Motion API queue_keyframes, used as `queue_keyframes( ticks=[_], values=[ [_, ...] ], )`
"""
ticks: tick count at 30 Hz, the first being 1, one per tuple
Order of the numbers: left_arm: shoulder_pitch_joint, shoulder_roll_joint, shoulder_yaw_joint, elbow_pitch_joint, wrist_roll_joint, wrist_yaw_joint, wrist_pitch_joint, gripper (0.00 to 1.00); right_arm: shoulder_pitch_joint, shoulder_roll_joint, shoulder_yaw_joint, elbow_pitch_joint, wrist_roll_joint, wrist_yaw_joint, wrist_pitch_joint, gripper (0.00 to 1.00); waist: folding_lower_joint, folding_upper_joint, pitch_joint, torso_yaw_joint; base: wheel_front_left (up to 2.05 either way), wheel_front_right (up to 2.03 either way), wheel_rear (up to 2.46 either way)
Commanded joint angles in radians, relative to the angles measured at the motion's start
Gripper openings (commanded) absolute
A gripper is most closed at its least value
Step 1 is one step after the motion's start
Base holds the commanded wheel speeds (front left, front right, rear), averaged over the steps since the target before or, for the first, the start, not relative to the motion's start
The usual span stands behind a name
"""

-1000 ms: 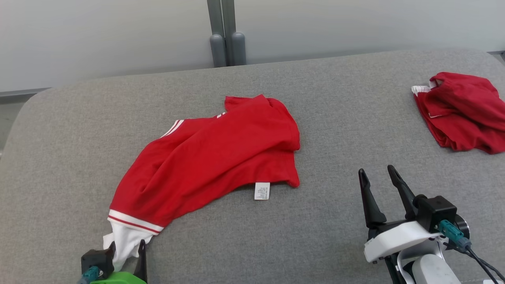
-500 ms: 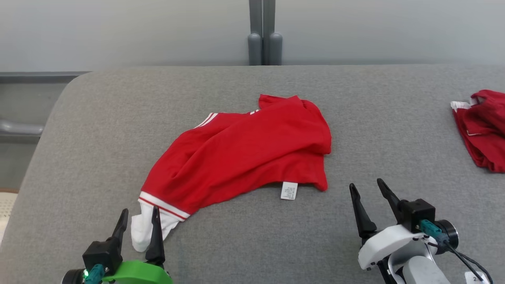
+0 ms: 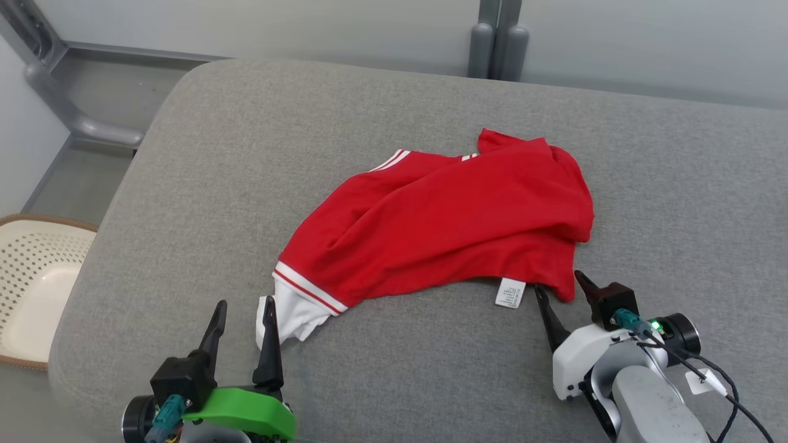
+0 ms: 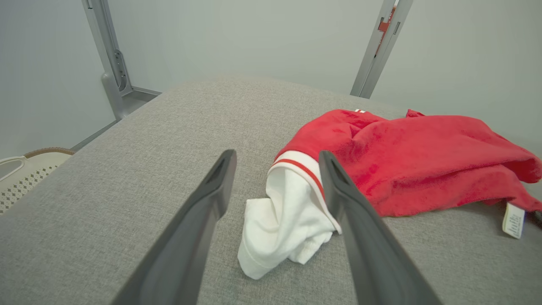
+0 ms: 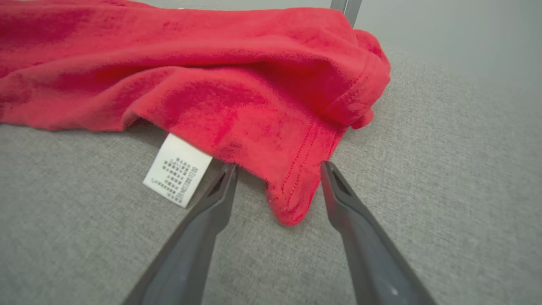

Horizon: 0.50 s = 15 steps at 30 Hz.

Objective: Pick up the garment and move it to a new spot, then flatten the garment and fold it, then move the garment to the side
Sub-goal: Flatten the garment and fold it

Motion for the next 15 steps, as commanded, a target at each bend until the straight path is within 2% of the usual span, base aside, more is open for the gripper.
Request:
queue_keyframes(
  ticks=[1, 2, 4, 5, 6, 10, 15],
  values=[
    [-0.02, -0.003, 0.006, -0.005, 0.005, -0.006, -0.004, 1.0, -0.021, -0.003, -0.008, 0.009, -0.008, -0.001, -0.003, 1.0, 0.0, 0.0, 0.033, 0.034, 0.0, 0.0, 0.0],
    [-0.02, -0.004, 0.009, -0.008, 0.007, -0.006, -0.004, 1.0, -0.027, -0.003, -0.014, 0.013, -0.014, -0.001, -0.003, 1.0, 0.0, 0.0, 0.035, 0.036, 0.0, 0.0, 0.0],
    [-0.02, -0.007, 0.016, -0.011, 0.009, -0.006, -0.004, 1.0, -0.034, -0.004, -0.026, 0.02, -0.032, -0.001, -0.003, 0.38, 0.0, 0.0, 0.04, 0.037, 0.0, 0.0, 0.0],
    [-0.019, -0.008, 0.019, -0.012, 0.011, -0.006, -0.004, 1.0, -0.036, -0.003, -0.028, 0.024, -0.041, -0.001, -0.003, 0.27, 0.0, 0.0, 0.041, 0.035, 0.0, 0.0, 0.0],
    [-0.018, -0.009, 0.024, -0.014, 0.012, -0.007, -0.004, 1.0, -0.04, -0.003, -0.031, 0.029, -0.05, -0.001, -0.003, 0.0, 0.0, 0.0, 0.043, 0.031, 0.0, 0.0, 0.0],
    [-0.017, -0.015, 0.034, -0.018, 0.019, -0.011, -0.004, 1.0, -0.048, -0.004, -0.048, 0.027, -0.06, -0.001, -0.003, 0.0, 0.0, 0.0, 0.044, 0.005, 0.0, 0.0, 0.0],
    [-0.014, -0.019, 0.049, -0.024, 0.029, -0.02, -0.004, 1.0, -0.023, -0.015, -0.082, -0.038, -0.078, -0.001, -0.003, 0.0, 0.0, 0.0, 0.042, -0.047, 0.0, 0.0, 0.0]
  ],
)
